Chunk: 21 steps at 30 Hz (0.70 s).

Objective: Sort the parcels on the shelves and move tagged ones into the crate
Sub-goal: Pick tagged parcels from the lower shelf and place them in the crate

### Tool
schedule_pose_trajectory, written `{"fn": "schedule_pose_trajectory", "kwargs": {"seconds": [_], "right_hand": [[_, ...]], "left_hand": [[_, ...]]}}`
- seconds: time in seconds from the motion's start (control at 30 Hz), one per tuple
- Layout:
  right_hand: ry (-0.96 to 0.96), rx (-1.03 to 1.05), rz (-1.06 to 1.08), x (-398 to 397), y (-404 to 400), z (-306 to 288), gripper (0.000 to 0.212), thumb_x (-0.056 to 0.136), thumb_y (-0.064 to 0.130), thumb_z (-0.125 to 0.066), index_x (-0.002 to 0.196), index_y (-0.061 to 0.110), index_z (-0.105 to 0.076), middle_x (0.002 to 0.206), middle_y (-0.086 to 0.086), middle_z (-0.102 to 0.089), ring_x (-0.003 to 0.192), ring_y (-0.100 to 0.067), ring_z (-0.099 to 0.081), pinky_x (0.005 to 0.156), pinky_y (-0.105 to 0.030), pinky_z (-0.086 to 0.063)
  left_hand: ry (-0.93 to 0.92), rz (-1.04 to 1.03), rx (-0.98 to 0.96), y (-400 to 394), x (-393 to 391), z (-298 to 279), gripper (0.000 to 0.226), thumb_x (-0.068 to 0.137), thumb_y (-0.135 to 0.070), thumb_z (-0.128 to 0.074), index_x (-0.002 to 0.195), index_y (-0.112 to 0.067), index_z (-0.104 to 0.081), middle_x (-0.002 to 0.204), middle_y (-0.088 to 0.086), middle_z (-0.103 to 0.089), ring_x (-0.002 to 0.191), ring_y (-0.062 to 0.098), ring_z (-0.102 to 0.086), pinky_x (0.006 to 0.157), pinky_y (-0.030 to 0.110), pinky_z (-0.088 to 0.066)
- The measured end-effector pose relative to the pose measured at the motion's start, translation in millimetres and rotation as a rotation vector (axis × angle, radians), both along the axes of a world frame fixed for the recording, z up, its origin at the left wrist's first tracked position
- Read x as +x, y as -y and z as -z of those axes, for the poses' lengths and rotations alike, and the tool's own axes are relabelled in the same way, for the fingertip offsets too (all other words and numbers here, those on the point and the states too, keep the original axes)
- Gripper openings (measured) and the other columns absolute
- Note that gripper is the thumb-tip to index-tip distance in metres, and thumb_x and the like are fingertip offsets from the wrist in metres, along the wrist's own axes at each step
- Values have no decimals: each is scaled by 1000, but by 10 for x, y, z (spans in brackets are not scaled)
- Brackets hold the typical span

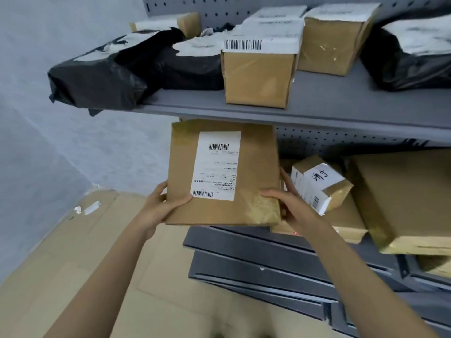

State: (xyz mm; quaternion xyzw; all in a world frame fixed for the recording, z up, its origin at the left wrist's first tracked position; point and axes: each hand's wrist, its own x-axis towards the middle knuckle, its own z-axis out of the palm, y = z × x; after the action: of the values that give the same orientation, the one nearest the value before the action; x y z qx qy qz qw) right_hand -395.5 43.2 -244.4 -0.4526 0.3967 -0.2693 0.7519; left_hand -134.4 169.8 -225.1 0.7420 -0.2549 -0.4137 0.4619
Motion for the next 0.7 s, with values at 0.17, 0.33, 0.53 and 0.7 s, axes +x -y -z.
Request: {"fn": "schedule_pose_trajectory", "kwargs": {"seconds": [0.17, 0.33, 0.53, 0.7], "right_hand": [[-95, -49, -17, -112, -171, 132, 87, 66, 0, -77, 120, 57, -38, 118, 4, -65, 100, -15, -65, 76, -31, -57], [-137, -31, 28, -52, -306, 265, 93, 73, -5, -69, 139, 45, -27, 126, 9, -57, 110, -19, -59, 96, -55, -47], [-242, 52, 79, 267, -363, 415, 86, 79, 22, -72, 145, 42, -20, 128, 9, -58, 109, -16, -60, 94, -43, -47], [-300, 115, 122, 590, -220, 617, 96, 77, 27, -75, 148, 38, -12, 111, 16, -60, 105, -11, -58, 98, -35, -44]], "left_hand": [[-65, 119, -19, -29, 51, 184, 96, 67, -3, -79, 137, -41, -26, 109, -10, -59, 94, 14, -63, 66, 32, -52], [-46, 130, -47, 28, 137, 324, 99, 64, 2, -80, 132, -41, -23, 107, -17, -51, 94, 6, -57, 64, 29, -51], [-23, 122, -24, 176, 387, 434, 79, 70, -12, -79, 130, -37, -35, 101, -12, -57, 84, 3, -61, 51, 13, -48], [-34, 144, 43, 419, 652, 618, 79, 73, -17, -77, 139, -31, -35, 107, 1, -60, 91, 14, -62, 68, 26, -50]]}}
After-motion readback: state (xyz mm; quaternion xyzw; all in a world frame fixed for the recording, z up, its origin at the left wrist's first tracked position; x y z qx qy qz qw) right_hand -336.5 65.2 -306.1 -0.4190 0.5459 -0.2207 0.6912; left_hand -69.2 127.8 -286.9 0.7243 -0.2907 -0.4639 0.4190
